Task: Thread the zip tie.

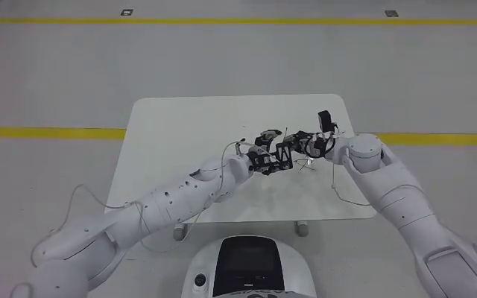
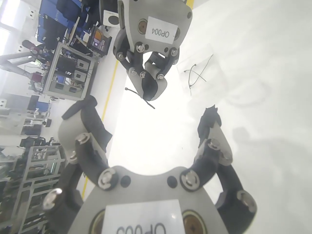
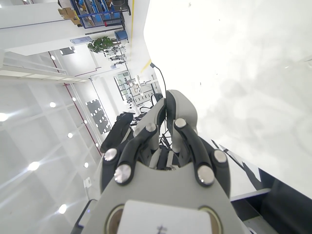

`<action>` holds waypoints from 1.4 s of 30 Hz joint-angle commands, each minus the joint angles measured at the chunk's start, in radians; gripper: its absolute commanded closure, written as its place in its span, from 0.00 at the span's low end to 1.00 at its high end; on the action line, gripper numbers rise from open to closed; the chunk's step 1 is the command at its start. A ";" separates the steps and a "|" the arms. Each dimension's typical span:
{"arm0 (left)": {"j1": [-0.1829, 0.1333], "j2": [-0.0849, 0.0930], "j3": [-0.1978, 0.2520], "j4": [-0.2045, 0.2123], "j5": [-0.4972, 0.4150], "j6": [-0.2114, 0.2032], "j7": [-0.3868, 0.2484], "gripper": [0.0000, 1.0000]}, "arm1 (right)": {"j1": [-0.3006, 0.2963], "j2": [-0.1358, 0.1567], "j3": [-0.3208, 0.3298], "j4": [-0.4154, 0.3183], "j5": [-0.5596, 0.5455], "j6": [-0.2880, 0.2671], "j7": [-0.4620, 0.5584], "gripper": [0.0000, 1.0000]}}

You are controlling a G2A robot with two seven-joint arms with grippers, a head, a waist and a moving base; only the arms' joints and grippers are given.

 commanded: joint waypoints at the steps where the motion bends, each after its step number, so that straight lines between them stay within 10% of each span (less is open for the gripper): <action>1: 0.007 -0.001 -0.010 0.002 0.006 0.000 0.003 0.22 | -0.010 0.002 0.012 -0.010 -0.003 -0.009 -0.003 1.00; 4: 0.017 -0.003 -0.024 0.003 0.016 -0.001 0.001 0.52 | -0.026 0.004 0.029 -0.027 -0.007 -0.019 -0.005 1.00; 12: 0.041 -0.010 -0.052 0.002 0.039 -0.019 0.007 0.69 | -0.055 0.006 0.055 -0.060 -0.030 -0.030 -0.011 1.00; 42: 0.063 -0.026 -0.089 0.015 0.054 0.002 0.011 0.78 | -0.082 -0.008 0.095 -0.081 -0.076 -0.028 0.032 1.00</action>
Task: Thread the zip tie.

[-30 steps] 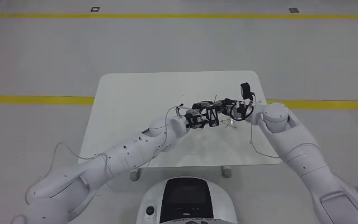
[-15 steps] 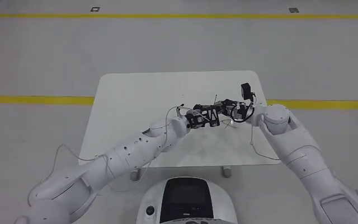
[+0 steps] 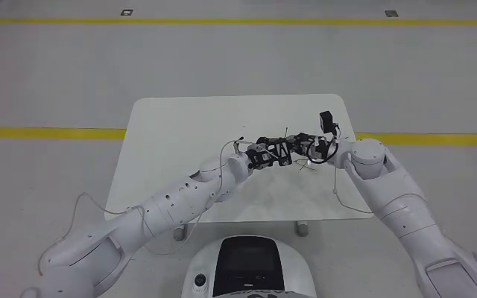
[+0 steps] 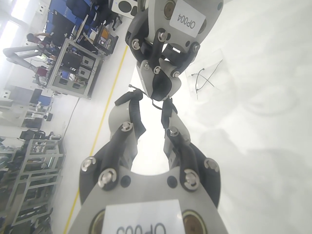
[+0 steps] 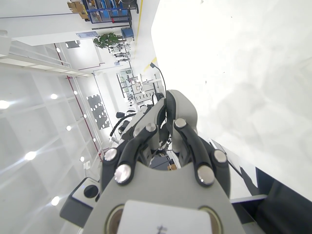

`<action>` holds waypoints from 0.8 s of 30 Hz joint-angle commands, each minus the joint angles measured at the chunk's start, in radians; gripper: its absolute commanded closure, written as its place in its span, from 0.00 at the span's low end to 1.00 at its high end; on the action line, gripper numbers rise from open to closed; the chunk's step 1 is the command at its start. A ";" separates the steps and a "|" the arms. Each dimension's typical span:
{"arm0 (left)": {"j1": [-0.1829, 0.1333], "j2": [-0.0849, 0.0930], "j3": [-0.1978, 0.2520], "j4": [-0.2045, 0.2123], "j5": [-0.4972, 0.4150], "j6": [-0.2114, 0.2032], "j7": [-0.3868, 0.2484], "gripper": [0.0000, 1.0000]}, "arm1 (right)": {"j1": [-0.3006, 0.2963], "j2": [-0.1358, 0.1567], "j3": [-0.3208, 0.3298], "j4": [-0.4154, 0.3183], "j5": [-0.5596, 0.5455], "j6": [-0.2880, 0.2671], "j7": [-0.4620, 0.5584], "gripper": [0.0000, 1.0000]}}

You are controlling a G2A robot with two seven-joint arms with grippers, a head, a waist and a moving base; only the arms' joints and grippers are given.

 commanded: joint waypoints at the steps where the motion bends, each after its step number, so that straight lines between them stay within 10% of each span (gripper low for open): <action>1: 0.000 0.000 0.002 0.001 0.000 0.008 0.000 0.79 | 0.002 -0.002 0.000 0.003 -0.002 0.000 0.007 1.00; 15: -0.007 -0.001 0.015 0.005 0.000 0.005 0.008 0.80 | -0.003 -0.010 0.016 0.014 -0.003 -0.014 0.022 1.00; 24: -0.009 -0.003 0.020 0.009 0.000 -0.002 0.010 1.00 | -0.005 -0.013 0.023 0.013 -0.016 -0.010 0.032 1.00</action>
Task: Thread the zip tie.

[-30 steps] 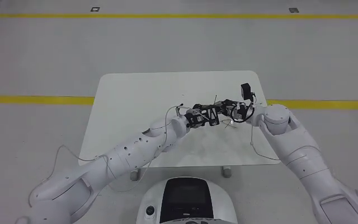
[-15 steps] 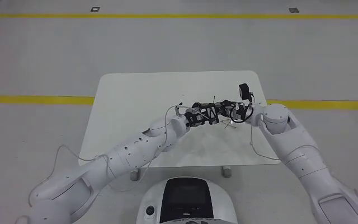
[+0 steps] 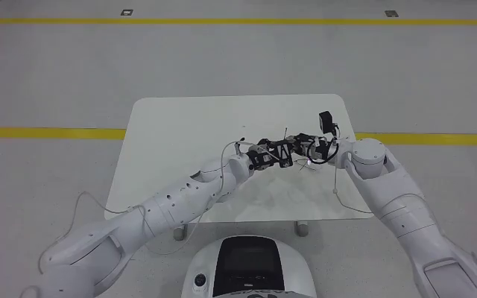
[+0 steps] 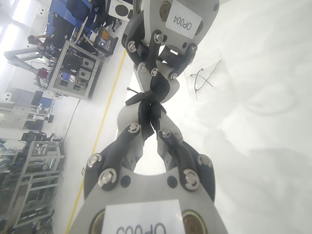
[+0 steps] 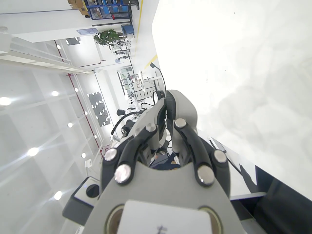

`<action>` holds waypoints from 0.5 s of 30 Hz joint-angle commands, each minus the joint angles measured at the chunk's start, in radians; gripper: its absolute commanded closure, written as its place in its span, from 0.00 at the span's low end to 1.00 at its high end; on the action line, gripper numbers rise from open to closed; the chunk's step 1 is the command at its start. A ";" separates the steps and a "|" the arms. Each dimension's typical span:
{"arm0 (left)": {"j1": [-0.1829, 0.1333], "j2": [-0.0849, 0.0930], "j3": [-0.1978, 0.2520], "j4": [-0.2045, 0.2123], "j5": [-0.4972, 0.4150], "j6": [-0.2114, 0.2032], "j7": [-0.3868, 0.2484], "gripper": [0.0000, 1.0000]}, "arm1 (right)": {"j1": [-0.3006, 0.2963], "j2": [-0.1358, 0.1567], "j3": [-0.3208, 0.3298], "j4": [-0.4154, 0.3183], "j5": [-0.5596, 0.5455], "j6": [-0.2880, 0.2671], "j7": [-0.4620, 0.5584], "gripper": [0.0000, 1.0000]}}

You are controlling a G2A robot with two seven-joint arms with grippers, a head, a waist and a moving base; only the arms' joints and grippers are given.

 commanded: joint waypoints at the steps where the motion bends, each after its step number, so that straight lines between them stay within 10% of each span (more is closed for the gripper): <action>1: 0.000 -0.001 0.000 0.001 0.000 -0.002 0.000 1.00 | 0.000 -0.001 0.001 0.001 -0.002 0.001 0.002 1.00; 9: 0.002 -0.004 -0.002 0.005 0.000 -0.007 0.005 1.00 | -0.002 -0.005 0.008 0.003 -0.005 0.003 0.005 1.00; 12: 0.003 -0.004 -0.005 0.006 0.000 -0.008 0.010 1.00 | -0.002 -0.007 0.011 0.005 0.003 0.014 0.000 0.00; 15: 0.012 -0.003 -0.017 0.009 0.000 0.004 0.019 1.00 | -0.002 -0.008 0.018 0.011 0.001 0.021 -0.008 0.00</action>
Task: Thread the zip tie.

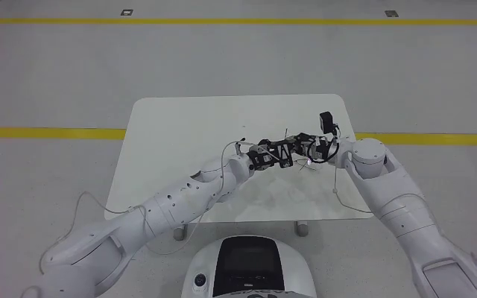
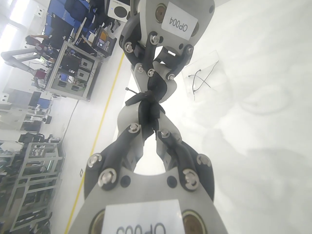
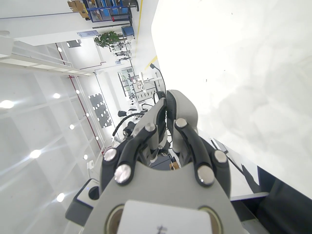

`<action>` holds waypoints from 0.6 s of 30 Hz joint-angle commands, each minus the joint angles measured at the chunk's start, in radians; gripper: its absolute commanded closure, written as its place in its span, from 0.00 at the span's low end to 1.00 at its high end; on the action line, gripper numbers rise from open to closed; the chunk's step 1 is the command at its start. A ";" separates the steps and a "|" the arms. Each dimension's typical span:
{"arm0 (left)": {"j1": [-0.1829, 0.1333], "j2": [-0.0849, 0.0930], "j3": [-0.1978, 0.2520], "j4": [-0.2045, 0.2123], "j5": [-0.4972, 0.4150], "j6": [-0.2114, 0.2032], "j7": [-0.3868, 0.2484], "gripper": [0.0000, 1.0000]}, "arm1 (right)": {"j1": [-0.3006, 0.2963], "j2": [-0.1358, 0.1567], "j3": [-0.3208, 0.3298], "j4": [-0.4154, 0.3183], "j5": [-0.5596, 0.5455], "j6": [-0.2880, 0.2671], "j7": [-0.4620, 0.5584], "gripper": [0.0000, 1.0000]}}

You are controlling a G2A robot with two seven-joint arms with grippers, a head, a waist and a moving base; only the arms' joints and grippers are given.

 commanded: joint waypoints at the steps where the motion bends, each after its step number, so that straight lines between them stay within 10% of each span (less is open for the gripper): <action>1: 0.009 0.001 -0.013 0.002 -0.003 0.005 0.009 1.00 | -0.001 0.000 0.004 0.001 0.000 0.003 -0.003 0.00; 18: 0.065 0.038 -0.142 -0.017 -0.068 -0.104 0.117 1.00 | -0.024 0.004 0.045 0.001 0.001 0.006 -0.011 0.00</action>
